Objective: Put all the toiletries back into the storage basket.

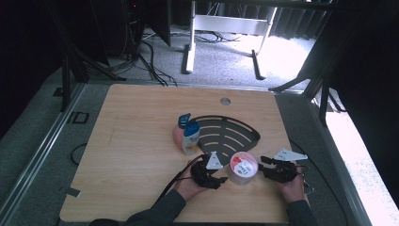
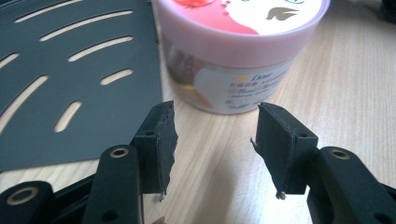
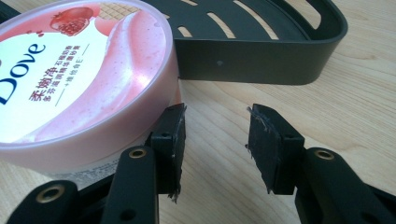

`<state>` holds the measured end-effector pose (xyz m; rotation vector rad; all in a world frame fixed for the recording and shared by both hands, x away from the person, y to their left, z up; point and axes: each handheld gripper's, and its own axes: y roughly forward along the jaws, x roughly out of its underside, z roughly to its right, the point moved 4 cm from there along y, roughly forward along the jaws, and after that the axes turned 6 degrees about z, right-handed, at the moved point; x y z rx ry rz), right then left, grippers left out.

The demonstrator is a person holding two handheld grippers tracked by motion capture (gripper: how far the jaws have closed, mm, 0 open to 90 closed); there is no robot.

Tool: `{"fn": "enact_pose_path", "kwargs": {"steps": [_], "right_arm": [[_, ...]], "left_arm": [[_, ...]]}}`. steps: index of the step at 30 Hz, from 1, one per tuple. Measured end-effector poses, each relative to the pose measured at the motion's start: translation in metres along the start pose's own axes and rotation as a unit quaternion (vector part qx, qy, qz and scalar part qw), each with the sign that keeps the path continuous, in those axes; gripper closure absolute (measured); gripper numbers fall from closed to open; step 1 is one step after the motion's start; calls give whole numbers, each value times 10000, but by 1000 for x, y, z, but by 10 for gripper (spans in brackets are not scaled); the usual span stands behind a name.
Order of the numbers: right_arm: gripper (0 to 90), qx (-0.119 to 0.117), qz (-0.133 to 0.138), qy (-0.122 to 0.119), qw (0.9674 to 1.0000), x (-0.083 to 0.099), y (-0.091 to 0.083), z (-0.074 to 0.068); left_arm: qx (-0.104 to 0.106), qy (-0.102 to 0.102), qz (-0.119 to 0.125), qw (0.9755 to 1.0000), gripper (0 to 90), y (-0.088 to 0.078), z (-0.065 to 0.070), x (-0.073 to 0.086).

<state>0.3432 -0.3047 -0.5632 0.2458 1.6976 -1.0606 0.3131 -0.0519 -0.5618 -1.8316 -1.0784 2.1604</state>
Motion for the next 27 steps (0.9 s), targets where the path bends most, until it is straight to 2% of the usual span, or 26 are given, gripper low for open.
{"fn": "enact_pose_path", "kwargs": {"steps": [4, 7, 13, 16, 17, 19, 21, 24, 27], "right_arm": [[576, -85, 20, -38, 10000, 0, 0, -3], [579, -149, 25, -79, 9999, 1, -1, -5], [574, -296, 55, -145, 9994, 2, -3, -8], [571, -387, 72, -156, 9991, 3, -5, -11], [570, -407, 68, -154, 9990, 3, -5, -11], [572, -437, 62, -148, 9989, 4, -6, -12], [575, -459, 70, -172, 9988, 5, -8, -13], [581, -502, 66, -182, 9986, 5, -10, -14], [589, -674, 71, -231, 9974, 6, -13, -16]], "left_arm": [[-4, 25, 15, 10000, 427, 3, 2, 0], [74, -1, 88, 9999, 407, 5, 4, -1], [194, -66, 212, 9996, 369, 5, -1, -2], [270, -103, 281, 9992, 369, 7, -2, -3], [387, -122, 288, 9988, 369, 8, 0, -4], [371, -152, 314, 9987, 346, 11, -1, -5], [440, -198, 335, 9983, 332, 12, -2, -4], [431, -167, 326, 9984, 330, 12, -2, -4], [385, -143, 306, 9987, 333, 11, -1, -5]]}}
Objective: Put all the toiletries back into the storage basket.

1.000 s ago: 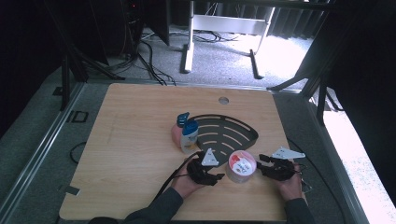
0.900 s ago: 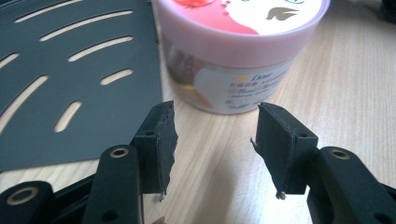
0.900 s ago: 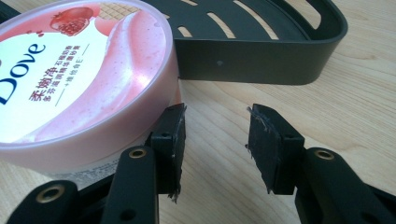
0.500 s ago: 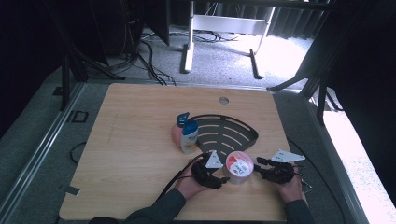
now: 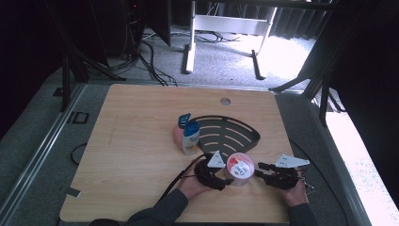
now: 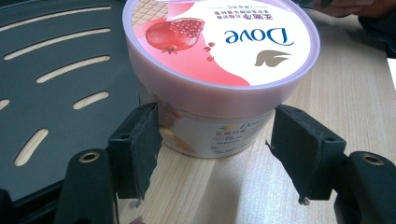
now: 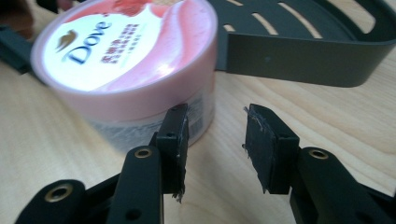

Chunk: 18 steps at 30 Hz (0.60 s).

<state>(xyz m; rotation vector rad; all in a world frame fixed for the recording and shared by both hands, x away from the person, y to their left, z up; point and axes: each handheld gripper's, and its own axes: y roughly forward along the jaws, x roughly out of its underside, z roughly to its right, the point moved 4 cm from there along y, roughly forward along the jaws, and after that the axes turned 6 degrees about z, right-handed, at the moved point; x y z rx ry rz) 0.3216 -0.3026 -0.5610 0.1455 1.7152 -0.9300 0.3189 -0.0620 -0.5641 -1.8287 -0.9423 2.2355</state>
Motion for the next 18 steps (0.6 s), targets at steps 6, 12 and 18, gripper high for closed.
{"fn": "enact_pose_path", "kwargs": {"steps": [6, 12, 18], "right_arm": [[593, -279, 4, -64, 9996, 2, -4, -5], [532, -638, -24, -141, 9979, 3, -5, -9], [410, -782, -141, -387, 9961, 0, 1, -20]], "left_arm": [[3, 32, 26, 10000, 348, -3, 2, -1], [63, -46, 131, 9999, 353, -4, 0, -2], [43, -61, 115, 9999, 296, 2, 0, 0]]}}
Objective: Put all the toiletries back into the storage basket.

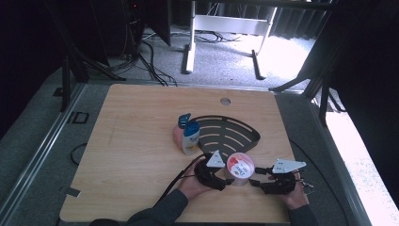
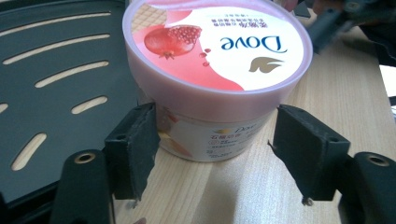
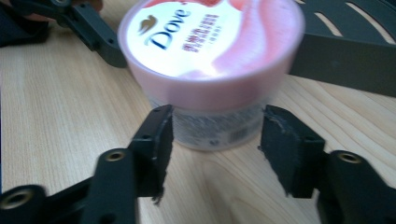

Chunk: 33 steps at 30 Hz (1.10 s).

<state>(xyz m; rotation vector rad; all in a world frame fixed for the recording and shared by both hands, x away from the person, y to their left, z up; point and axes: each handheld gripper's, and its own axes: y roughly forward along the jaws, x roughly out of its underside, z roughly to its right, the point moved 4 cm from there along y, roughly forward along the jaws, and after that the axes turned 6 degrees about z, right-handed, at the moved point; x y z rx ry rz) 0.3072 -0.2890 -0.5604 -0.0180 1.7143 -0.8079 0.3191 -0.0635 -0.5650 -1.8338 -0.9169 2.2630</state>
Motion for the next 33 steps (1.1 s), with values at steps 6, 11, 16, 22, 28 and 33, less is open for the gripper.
{"fn": "enact_pose_path", "kwargs": {"steps": [6, 11, 16, 22, 28, 33], "right_arm": [[316, 7, -39, -133, 9999, -3, 5, -1], [254, -116, -41, -248, 9996, -5, 10, 2], [194, -195, -72, -221, 9995, -6, 15, 3], [140, -231, -104, -167, 9995, -8, 20, 5], [127, -221, -99, -129, 9996, -8, 22, 4], [117, -101, -169, -142, 9997, -10, 23, 1]], "left_arm": [[45, 32, -80, 10000, 271, 3, -1, 1], [84, 130, -178, 9997, 248, 7, -4, 3], [112, 141, -168, 9997, 206, 9, -6, -1], [44, 224, -82, 9997, 203, 8, -4, -3], [-137, 451, -30, 9989, 203, 8, 0, -5], [-187, 502, -26, 9986, 200, 8, 1, -5]]}}
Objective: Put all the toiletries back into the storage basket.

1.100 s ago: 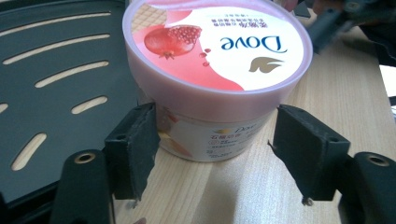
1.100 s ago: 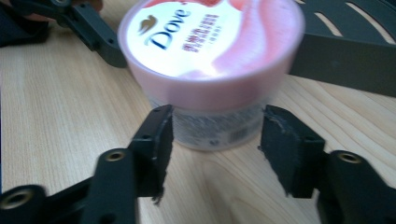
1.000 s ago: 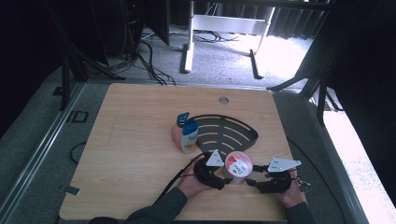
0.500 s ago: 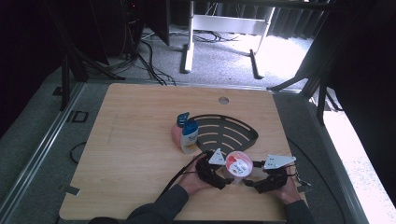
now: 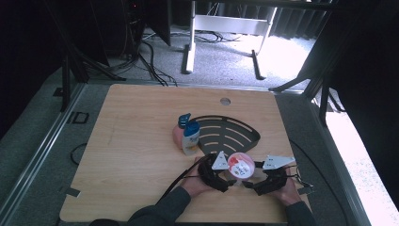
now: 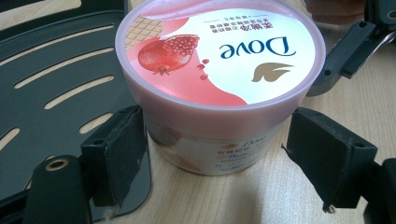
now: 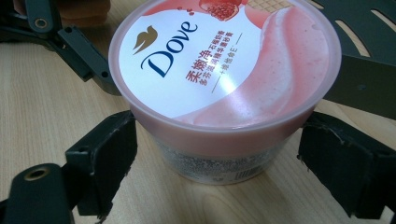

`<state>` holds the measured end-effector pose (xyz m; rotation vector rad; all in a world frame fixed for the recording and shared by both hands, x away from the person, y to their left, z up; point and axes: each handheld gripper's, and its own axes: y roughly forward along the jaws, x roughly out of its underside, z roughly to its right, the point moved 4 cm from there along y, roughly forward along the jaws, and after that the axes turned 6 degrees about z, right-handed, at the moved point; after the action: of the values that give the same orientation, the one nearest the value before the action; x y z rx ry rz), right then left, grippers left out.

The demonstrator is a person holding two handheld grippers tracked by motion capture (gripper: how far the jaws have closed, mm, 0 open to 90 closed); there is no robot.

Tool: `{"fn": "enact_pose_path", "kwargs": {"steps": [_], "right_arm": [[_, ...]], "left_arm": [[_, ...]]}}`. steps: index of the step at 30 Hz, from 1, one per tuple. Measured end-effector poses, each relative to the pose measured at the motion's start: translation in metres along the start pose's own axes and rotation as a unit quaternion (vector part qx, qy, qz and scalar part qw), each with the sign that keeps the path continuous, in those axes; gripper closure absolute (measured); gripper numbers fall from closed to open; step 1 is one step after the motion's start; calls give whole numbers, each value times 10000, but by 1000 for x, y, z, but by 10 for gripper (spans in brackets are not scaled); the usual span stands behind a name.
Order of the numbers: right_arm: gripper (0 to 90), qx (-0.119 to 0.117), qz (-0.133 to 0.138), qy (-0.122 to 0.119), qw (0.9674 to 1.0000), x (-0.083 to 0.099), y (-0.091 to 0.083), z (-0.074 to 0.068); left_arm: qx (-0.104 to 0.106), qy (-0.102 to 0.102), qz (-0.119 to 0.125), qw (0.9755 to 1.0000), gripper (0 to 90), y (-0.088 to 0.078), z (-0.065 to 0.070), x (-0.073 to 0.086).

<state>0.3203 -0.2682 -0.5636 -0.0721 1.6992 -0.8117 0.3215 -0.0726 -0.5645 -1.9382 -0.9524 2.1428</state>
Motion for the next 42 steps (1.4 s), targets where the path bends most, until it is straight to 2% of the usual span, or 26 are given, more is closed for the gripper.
{"fn": "enact_pose_path", "kwargs": {"steps": [9, 11, 13, 21, 35, 42], "right_arm": [[118, 153, -7, -83, 9998, -1, -1, -3], [119, 168, 36, -61, 9998, -2, -2, -3], [119, 132, 48, 6, 9999, -2, -3, -3], [119, 136, 6, 1, 9999, -2, -4, -5], [119, 247, 80, -163, 9995, -10, -10, -9], [120, 275, 146, -233, 9992, -16, -14, -8]], "left_arm": [[-39, -52, -17, 10000, 200, -1, 1, -1], [-59, -70, 58, 9999, 204, -2, 2, -3], [-85, -11, 46, 10000, 205, -2, 3, -4], [-156, 149, -2, 9998, 206, -3, 6, -6], [-92, 36, 44, 9999, 206, -8, 5, -12], [-192, 197, 103, 9996, 206, -13, 5, -19]]}}
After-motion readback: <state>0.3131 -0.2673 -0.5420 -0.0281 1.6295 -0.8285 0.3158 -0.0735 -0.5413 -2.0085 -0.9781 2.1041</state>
